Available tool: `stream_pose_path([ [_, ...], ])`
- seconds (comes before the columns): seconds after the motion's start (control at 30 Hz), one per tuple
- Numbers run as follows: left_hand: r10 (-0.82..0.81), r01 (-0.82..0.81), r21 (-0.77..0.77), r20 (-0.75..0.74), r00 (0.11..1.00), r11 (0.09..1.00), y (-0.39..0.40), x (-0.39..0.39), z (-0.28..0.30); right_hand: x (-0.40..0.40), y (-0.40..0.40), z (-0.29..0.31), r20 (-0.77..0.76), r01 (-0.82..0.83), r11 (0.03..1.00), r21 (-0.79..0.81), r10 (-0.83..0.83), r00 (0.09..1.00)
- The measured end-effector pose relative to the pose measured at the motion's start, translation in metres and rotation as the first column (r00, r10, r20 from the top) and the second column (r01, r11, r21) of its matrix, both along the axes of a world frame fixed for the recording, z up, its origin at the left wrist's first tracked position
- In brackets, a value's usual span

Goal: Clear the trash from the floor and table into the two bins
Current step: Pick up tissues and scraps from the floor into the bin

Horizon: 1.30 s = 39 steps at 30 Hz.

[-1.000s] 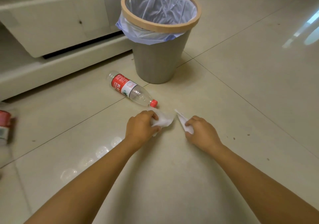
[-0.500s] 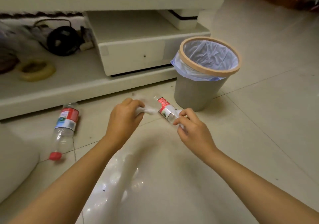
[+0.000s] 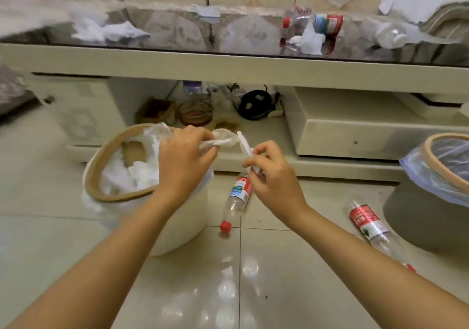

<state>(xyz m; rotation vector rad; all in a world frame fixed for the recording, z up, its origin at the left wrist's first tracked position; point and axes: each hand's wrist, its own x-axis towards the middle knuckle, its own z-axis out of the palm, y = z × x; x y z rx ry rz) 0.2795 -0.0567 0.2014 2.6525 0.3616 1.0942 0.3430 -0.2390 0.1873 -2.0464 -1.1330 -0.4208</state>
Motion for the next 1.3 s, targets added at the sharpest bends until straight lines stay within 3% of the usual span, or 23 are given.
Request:
stream_pose_path([
  [0.2, 0.203, -0.207, -0.021, -0.103, 0.974, 0.978, 0.075, -0.039, 0.02, -0.023, 0.076, 0.028, -0.238, -0.156, 0.988, -0.015, 0.148, 0.96],
  [0.37, 0.221, -0.313, -0.168, -0.415, 0.883, 0.935, 0.107, -0.045, 0.0, -0.037, 0.117, 0.039, -0.386, -0.333, 0.926, -0.178, 0.246, 0.889],
  [0.43, 0.232, -0.35, -0.158, -0.496, 0.837, 0.923, 0.112, -0.046, -0.01, -0.038, 0.132, 0.034, -0.39, -0.343, 0.874, -0.345, 0.199, 0.899],
  [0.5, 0.31, -0.407, -0.12, -0.468, 0.827, 0.905, 0.12, -0.049, -0.017, -0.038, 0.144, 0.027, -0.352, -0.297, 0.801, -0.52, 0.116, 0.929],
  [0.63, 0.395, -0.508, -0.11, -0.498, 0.772, 0.854, 0.143, -0.057, -0.031, -0.037, 0.152, 0.009, -0.262, -0.235, 0.727, -0.645, 0.079, 0.962],
  [0.77, 0.298, -0.442, -0.241, -0.463, 0.835, 0.864, 0.15, -0.058, -0.039, -0.035, 0.149, 0.004, -0.198, -0.208, 0.694, -0.689, 0.095, 0.976],
  [0.97, 0.273, -0.4, -0.212, -0.453, 0.849, 0.892, 0.135, -0.042, -0.039, -0.022, 0.148, 0.006, -0.189, -0.058, 0.853, -0.519, -0.048, 0.981],
  [1.13, 0.19, -0.315, -0.237, -0.435, 0.88, 0.919, 0.109, -0.015, -0.039, 0.005, 0.14, 0.003, -0.305, -0.117, 0.747, -0.654, -0.119, 0.945],
  [1.3, 0.076, -0.211, -0.309, -0.398, 0.914, 0.927, 0.07, 0.024, -0.035, 0.039, 0.105, 0.001, -0.26, -0.081, 0.599, -0.797, -0.218, 0.941],
])
